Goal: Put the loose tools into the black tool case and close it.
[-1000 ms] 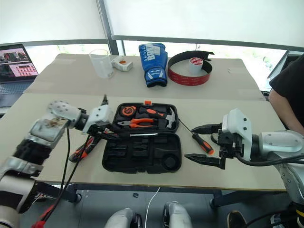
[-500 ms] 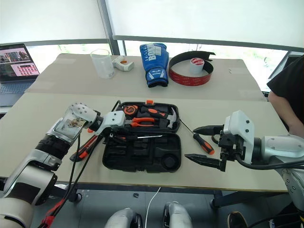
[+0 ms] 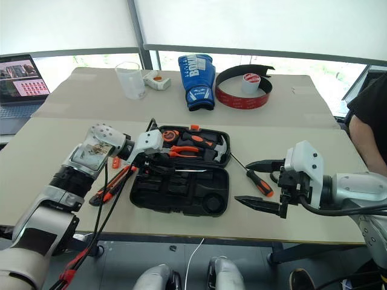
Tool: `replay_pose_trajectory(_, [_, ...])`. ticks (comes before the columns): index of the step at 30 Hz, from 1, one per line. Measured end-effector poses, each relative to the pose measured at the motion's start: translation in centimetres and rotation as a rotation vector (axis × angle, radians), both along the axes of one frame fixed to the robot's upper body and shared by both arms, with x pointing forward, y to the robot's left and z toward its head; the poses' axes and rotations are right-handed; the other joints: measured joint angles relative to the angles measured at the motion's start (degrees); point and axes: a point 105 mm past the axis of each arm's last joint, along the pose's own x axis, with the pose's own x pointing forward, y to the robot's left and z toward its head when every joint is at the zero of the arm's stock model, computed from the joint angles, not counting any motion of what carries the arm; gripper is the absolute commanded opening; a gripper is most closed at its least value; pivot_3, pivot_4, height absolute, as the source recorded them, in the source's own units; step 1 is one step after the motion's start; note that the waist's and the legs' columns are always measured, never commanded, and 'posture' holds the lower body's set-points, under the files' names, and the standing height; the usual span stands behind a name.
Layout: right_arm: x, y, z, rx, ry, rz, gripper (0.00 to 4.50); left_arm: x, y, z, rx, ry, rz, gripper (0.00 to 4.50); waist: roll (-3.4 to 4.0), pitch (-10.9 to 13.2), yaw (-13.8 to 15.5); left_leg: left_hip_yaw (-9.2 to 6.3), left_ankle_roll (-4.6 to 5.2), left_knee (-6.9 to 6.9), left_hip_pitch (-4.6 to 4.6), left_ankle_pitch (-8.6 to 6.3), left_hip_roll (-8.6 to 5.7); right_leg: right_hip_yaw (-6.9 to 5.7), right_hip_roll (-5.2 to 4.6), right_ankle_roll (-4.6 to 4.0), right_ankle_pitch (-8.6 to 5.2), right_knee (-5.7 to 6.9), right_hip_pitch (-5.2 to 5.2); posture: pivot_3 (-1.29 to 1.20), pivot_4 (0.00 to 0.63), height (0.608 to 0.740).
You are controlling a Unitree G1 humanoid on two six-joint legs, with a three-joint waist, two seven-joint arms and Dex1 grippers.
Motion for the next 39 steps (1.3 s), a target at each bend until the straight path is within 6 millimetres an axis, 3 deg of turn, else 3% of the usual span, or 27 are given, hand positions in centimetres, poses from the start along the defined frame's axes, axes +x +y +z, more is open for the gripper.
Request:
replay_pose_trajectory(1, [0.0,0.0,-0.1,0.001,0.002,-0.001,4.50,0.1,0.1,-0.2,0.006,0.005,0.005,0.05,0.00,0.0,0.0,0.00,0.00,0.01,0.00,0.00,0.00,0.00,0.00,0.00,0.00,0.00,0.00,0.00,0.150,0.727])
replay_pose_trajectory(8, [-0.1,-0.1,-0.5,0.008,0.021,-0.006,4.50,0.4,-0.4,-1.4,0.052,-0.022,-0.019,0.05,0.00,0.0,0.1,-0.01,0.03,0.08,0.00,-0.02,-0.02,0.00,-0.03,0.01,0.01,0.03,0.04,0.00,0.150,0.727])
replay_pose_trajectory(13, [-0.3,0.0,-0.6,0.010,0.018,-0.014,4.50,0.8,-0.9,-1.8,0.086,-0.087,-0.046,0.05,0.02,0.0,0.2,-0.19,0.25,0.06,0.55,-0.18,0.00,-0.08,-0.07,0.05,-0.01,-0.10,0.69,0.00,0.150,0.727])
replay_pose_trajectory(20, [-0.4,-0.1,-1.1,0.015,0.030,-0.025,4.50,1.1,-1.0,-1.8,0.072,-0.083,-0.037,0.05,0.03,-0.1,0.2,-0.34,0.62,0.09,0.49,-0.38,-0.09,-0.03,-0.11,0.19,0.07,-0.11,0.74,0.00,0.150,0.727])
replay_pose_trajectory(26, [-0.4,-0.4,-0.9,0.017,0.023,-0.038,4.50,-0.7,0.4,0.9,-0.030,0.072,-0.064,0.05,0.01,0.0,-0.1,-0.39,0.26,0.09,0.29,-0.17,-0.05,-0.04,0.04,0.20,-0.01,-0.11,0.55,0.00,0.150,0.727])
replay_pose_trajectory(31, [-0.2,-0.2,-0.5,0.018,0.007,-0.029,4.50,0.5,0.2,2.8,-0.077,0.032,-0.002,0.05,0.01,0.0,0.1,-0.47,0.34,0.12,0.23,-0.21,-0.15,-0.04,-0.04,0.22,-0.02,-0.17,0.59,0.00,0.150,0.727])
replay_pose_trajectory(39, [-0.2,-0.2,-0.5,0.018,0.006,-0.027,4.50,1.4,-0.3,-0.1,0.032,-0.024,0.002,0.05,0.00,0.0,0.1,-0.51,0.38,0.12,0.19,-0.24,-0.16,-0.06,-0.04,0.22,-0.02,-0.22,0.61,0.00,0.150,0.727])
